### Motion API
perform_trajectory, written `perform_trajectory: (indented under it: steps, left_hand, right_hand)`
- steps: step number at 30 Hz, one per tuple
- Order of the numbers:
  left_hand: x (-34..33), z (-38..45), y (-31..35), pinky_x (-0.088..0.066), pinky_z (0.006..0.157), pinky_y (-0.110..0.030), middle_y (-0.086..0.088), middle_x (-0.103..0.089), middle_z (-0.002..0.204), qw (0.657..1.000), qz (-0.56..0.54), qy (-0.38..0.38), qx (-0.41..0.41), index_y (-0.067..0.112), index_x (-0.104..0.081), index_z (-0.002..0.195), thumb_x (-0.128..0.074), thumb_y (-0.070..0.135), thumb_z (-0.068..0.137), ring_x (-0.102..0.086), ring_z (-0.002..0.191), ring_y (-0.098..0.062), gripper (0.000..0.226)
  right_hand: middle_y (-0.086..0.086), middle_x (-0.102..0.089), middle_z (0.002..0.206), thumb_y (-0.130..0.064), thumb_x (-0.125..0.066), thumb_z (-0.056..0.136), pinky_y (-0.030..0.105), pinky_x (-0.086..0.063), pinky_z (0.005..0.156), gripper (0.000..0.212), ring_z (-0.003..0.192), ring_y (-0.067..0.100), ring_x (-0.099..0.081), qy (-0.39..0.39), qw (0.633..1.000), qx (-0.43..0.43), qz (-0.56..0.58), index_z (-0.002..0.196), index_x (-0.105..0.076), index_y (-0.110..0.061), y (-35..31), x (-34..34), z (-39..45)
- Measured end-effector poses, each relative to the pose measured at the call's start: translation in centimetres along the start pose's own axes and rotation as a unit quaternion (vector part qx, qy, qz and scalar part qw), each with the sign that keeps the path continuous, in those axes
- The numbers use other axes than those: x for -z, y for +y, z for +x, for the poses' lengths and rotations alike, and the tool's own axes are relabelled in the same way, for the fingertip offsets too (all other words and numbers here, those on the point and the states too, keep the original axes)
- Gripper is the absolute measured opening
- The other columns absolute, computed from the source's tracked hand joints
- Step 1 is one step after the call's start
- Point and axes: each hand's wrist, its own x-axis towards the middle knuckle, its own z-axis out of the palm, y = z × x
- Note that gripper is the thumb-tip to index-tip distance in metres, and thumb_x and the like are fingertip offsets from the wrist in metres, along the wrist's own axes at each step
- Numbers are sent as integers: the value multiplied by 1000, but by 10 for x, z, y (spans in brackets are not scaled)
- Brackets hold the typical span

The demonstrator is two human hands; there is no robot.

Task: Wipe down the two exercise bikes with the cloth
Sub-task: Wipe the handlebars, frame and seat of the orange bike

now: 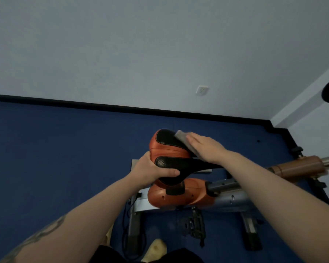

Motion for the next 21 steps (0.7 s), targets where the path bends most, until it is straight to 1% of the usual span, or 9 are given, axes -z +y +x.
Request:
perform_trajectory:
  steps: [3, 6, 8, 11, 12, 14, 17, 19, 21]
  left_hand:
    - [1, 0, 0, -49, 60, -7, 8, -72, 95, 1000, 4, -3, 2, 30, -59, 106, -93, 23, 59, -67, 79, 6, 58]
    - [1, -1, 0, -50, 61, -9, 5, -73, 97, 1000, 3, 1, 2, 25, -62, 110, -92, 20, 60, -69, 80, 1, 59]
    - [0, -1, 1, -50, 59, -9, 4, -73, 94, 1000, -6, -1, 6, 21, -61, 110, -91, 16, 61, -69, 78, 1, 58]
    - [0, -1, 1, -49, 57, -7, 13, -74, 79, 1000, -23, -14, -6, 22, -61, 102, -88, 8, 65, -68, 72, 5, 48]
    - [0, -1, 2, -48, 57, -6, 19, -73, 76, 1000, -20, -20, -12, 24, -60, 99, -87, 6, 66, -67, 71, 7, 46]
    - [1, -1, 2, -50, 60, -8, 20, -73, 81, 999, -9, -30, -15, 26, -57, 102, -87, 8, 67, -68, 76, 5, 50]
    - [5, 1, 2, -55, 88, -27, 3, -64, 117, 999, 19, -24, 31, 21, -40, 132, -93, 23, 60, -64, 104, -10, 89]
    - [6, 2, -1, -50, 95, -31, -1, -49, 135, 999, 28, -28, 32, 25, -14, 148, -94, 28, 56, -56, 115, -13, 123]
    - [7, 2, -1, -44, 101, -34, 1, -33, 146, 999, 34, -19, 4, 30, 9, 151, -97, 37, 46, -46, 127, -14, 149]
  right_hand:
    - [12, -45, 145, -34, -22, 104, 46, -40, 101, 46, 126, 32, -47, -34, 991, -113, -69, 145, -34, -19, -6, 4, 13]
    - [8, -50, 139, -43, -17, 102, 46, -40, 95, 47, 123, 32, -50, 31, 990, -136, 10, 139, -41, -28, -50, -2, 34]
    - [1, -47, 142, -47, -19, 102, 44, -38, 92, 45, 123, 28, -49, 113, 988, -82, 68, 136, -44, -32, -72, -13, 35]
    - [-10, -36, 150, -44, -31, 103, 41, -39, 100, 41, 132, 19, -40, 146, 984, 89, 51, 143, -40, -38, -68, -23, 15]
    - [-12, -34, 151, -44, -33, 103, 40, -39, 101, 42, 134, 17, -39, 133, 984, 106, 61, 144, -36, -40, -55, -21, 7]
    - [-9, -39, 149, -46, -29, 103, 41, -43, 98, 43, 130, 18, -44, 99, 993, 40, 53, 145, -33, -40, -27, -15, -3]
    - [2, -53, 137, -41, -17, 104, 45, -44, 95, 43, 119, 27, -53, 56, 991, -123, -21, 133, -46, -28, -18, -6, 3]
    - [3, -54, 135, -41, -17, 103, 45, -43, 93, 43, 117, 29, -54, 83, 988, -130, 11, 128, -48, -27, -42, -10, 14]
    - [-2, -47, 142, -46, -23, 102, 43, -39, 95, 42, 123, 27, -49, 152, 984, -79, 41, 134, -46, -32, -71, -22, 22]
